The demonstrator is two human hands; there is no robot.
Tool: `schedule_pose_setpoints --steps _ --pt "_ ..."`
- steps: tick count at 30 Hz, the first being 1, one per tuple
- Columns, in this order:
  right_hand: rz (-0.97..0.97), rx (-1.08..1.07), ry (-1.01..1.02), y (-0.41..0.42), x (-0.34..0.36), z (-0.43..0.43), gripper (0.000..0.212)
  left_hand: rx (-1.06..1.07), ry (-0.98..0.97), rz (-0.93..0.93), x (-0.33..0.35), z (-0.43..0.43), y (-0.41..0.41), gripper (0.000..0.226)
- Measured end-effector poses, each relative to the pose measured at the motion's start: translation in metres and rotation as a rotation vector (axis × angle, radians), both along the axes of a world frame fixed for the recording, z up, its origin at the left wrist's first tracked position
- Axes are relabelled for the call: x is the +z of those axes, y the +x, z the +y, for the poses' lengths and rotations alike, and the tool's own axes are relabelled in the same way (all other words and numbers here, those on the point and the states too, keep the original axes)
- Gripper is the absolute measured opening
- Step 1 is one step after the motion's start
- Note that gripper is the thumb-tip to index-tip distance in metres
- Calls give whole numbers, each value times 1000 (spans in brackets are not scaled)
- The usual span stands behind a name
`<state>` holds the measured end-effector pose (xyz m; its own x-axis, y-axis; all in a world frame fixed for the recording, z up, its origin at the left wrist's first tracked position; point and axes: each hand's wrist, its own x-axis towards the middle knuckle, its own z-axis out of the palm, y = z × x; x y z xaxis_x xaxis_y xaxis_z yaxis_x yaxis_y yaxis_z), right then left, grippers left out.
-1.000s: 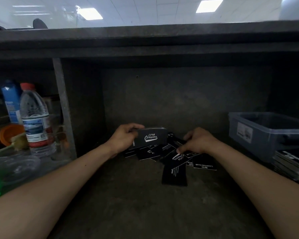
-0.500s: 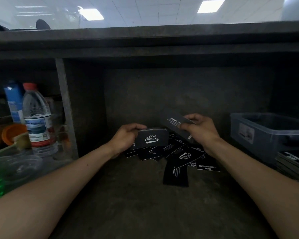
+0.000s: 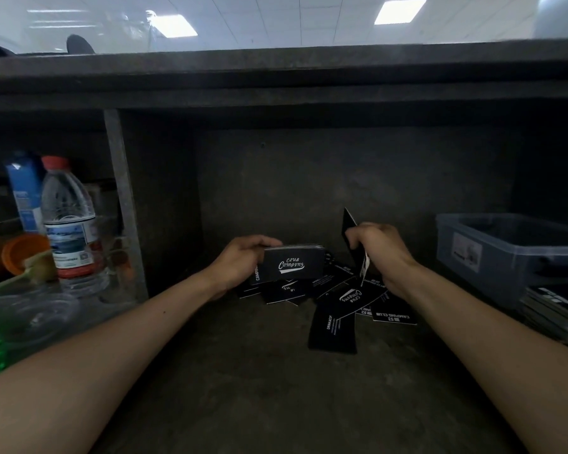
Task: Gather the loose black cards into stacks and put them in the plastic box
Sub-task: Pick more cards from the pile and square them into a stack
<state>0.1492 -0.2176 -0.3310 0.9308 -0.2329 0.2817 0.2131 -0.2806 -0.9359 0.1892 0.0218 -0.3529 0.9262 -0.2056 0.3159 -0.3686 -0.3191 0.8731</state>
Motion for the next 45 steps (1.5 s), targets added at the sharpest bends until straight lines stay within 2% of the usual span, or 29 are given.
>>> schedule_pose_setpoints --steps 2,8,12,15,18,22,26,29,31,35,37,39,41,42,45 --pt "-59 1 67 -3 4 0 8 -2 -1 -1 0 0 0 41" --pt "-190 4 160 -3 6 -1 5 -15 -13 -1 0 -2 0 39" --pt "-187 13 162 1 2 -2 6 -22 -12 -14 -2 -2 2 41" --pt "-208 4 156 5 -1 -2 16 -39 0 -7 -3 -1 2 47" --pt "-205 -42 153 7 -2 -5 4 -43 23 -7 -4 1 4 49" --pt "-157 -23 138 10 -7 -3 7 -56 23 -1 -4 1 4 49" --pt "-75 5 112 13 -14 2 29 -61 26 -8 -4 1 2 47" --pt "-69 -17 171 15 -13 2 36 -59 32 -4 -3 1 1 47" --pt "-89 -37 164 19 -14 -1 24 -60 30 -1 -2 0 0 47" --pt "-47 -31 141 25 -19 -3 27 -62 31 4 -1 -1 -3 47" --pt "-34 -42 154 29 -20 -4 1 -60 26 5 1 -1 -5 43" --pt "-13 -63 188 31 -17 -6 30 -49 -2 19 4 -2 -7 34" --pt "26 -43 212 30 -15 -8 45 -45 -3 34 5 -2 -8 19" --pt "51 -12 223 30 -15 -9 45 -55 20 30 5 0 -9 15" --pt "102 32 141 28 -23 -8 38 -77 100 -15 2 4 -8 31"
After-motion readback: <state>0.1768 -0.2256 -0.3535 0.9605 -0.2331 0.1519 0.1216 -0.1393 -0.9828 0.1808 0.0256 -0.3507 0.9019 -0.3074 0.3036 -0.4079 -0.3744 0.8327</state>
